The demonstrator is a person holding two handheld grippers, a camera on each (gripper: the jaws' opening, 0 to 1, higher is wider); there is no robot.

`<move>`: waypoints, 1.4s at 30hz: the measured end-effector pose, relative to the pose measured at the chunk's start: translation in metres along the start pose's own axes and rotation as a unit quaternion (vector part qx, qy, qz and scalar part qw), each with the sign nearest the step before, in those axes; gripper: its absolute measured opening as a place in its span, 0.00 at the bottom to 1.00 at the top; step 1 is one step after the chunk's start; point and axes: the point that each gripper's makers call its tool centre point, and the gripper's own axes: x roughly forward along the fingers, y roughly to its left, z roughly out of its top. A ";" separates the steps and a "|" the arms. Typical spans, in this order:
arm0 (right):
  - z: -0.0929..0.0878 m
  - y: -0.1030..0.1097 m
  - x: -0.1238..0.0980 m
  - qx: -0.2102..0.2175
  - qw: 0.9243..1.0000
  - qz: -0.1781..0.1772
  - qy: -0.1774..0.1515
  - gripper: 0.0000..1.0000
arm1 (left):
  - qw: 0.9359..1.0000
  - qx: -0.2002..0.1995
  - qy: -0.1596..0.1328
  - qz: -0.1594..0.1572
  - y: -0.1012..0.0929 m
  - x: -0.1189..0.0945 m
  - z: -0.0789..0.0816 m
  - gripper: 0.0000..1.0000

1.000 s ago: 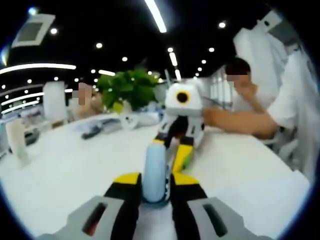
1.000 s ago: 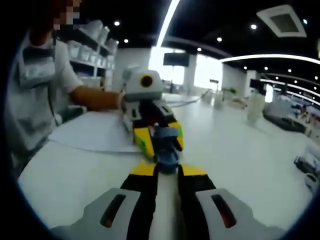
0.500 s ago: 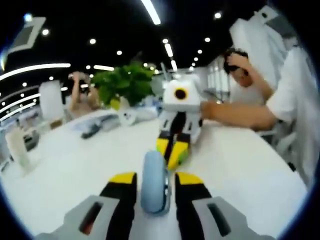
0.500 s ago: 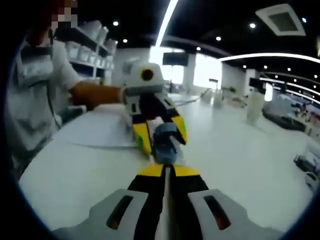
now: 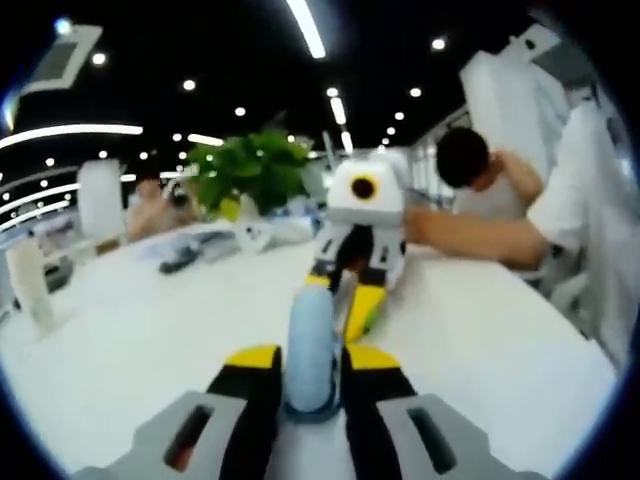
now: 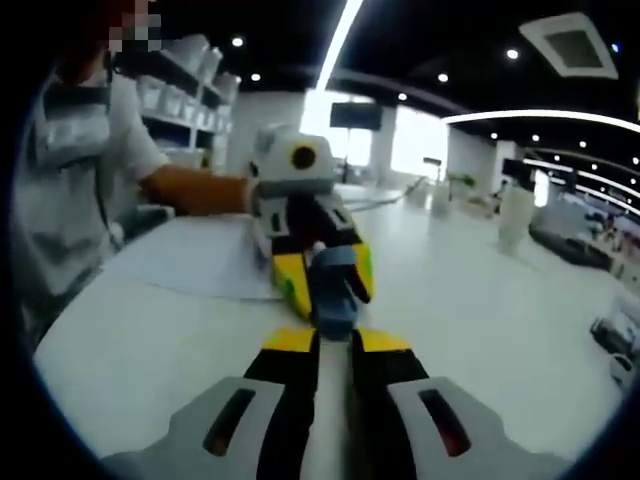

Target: Pick up the paper insert the paper into the punch align the paper edges press the punch to punch holes

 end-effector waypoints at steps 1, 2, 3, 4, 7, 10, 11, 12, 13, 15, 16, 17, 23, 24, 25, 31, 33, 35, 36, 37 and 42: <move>0.000 0.000 0.000 -0.001 1.000 0.000 0.001 0.17 | 1.000 -0.003 -0.002 0.001 0.000 0.000 0.000 0.26; -0.001 0.000 0.000 -0.001 1.000 0.000 0.002 0.17 | 1.000 -0.004 -0.003 0.001 0.001 0.000 0.000 0.27; -0.001 0.000 0.000 -0.001 1.000 0.001 0.002 0.17 | 1.000 -0.005 -0.003 0.000 0.001 0.000 0.000 0.27; -0.001 0.000 0.000 0.000 1.000 0.001 0.001 0.16 | 1.000 -0.005 -0.003 0.000 0.001 0.000 0.000 0.27; -0.001 0.001 -0.001 0.002 1.000 0.002 0.001 0.16 | 1.000 0.000 -0.002 -0.002 -0.001 0.001 -0.001 0.27; -0.002 0.001 0.000 0.002 1.000 0.001 0.004 0.16 | 1.000 0.001 -0.003 -0.004 -0.001 0.002 -0.001 0.27; -0.002 0.001 0.000 0.002 1.000 0.001 0.004 0.16 | 1.000 0.001 -0.003 -0.005 -0.001 0.002 -0.001 0.27; -0.002 0.001 0.000 0.002 1.000 0.001 0.004 0.16 | 1.000 0.001 -0.004 -0.005 -0.001 0.002 -0.001 0.27; -0.002 0.000 0.000 0.002 1.000 0.001 0.005 0.16 | 1.000 0.001 -0.005 -0.005 -0.001 0.002 -0.001 0.27; -0.003 0.000 0.000 0.004 1.000 0.001 0.005 0.16 | 1.000 0.001 -0.005 -0.006 -0.001 0.002 -0.001 0.27; -0.003 0.000 0.000 0.004 1.000 0.001 0.005 0.16 | 1.000 0.001 -0.005 -0.006 -0.001 0.002 -0.001 0.26; -0.003 0.001 0.000 0.004 1.000 0.001 0.005 0.16 | 1.000 0.002 -0.006 -0.006 -0.001 0.002 -0.001 0.26; -0.003 0.000 0.001 0.007 1.000 -0.002 0.006 0.16 | 1.000 -0.002 -0.008 -0.008 -0.001 0.002 -0.001 0.25; -0.003 0.000 0.001 0.008 1.000 -0.002 0.006 0.16 | 1.000 -0.002 -0.009 -0.009 -0.001 0.002 -0.001 0.24; -0.003 0.000 0.001 0.010 1.000 -0.003 0.005 0.16 | 1.000 -0.004 -0.010 -0.009 -0.001 0.002 -0.001 0.24; -0.002 -0.001 -0.005 0.034 0.999 -0.004 -0.002 0.17 | 1.000 -0.008 -0.012 -0.009 0.000 0.001 -0.001 0.24; 0.006 -0.008 -0.015 0.063 0.997 -0.023 -0.035 0.17 | 1.000 -0.009 -0.013 -0.009 0.000 0.001 -0.001 0.24; 0.015 -0.014 -0.025 0.101 0.991 -0.056 -0.061 0.16 | 1.000 -0.009 -0.013 -0.009 0.000 0.001 -0.001 0.24; 0.023 -0.014 -0.029 0.123 0.987 -0.067 -0.078 0.15 | 1.000 -0.010 -0.013 -0.009 0.000 0.001 -0.001 0.24; 0.033 -0.014 -0.033 0.140 0.982 -0.080 -0.097 0.14 | 1.000 -0.010 -0.013 -0.009 0.000 0.001 -0.001 0.24; 0.078 -0.018 -0.042 0.140 0.956 -0.196 -0.165 0.05 | 1.000 -0.008 -0.014 -0.007 -0.001 0.000 -0.001 0.24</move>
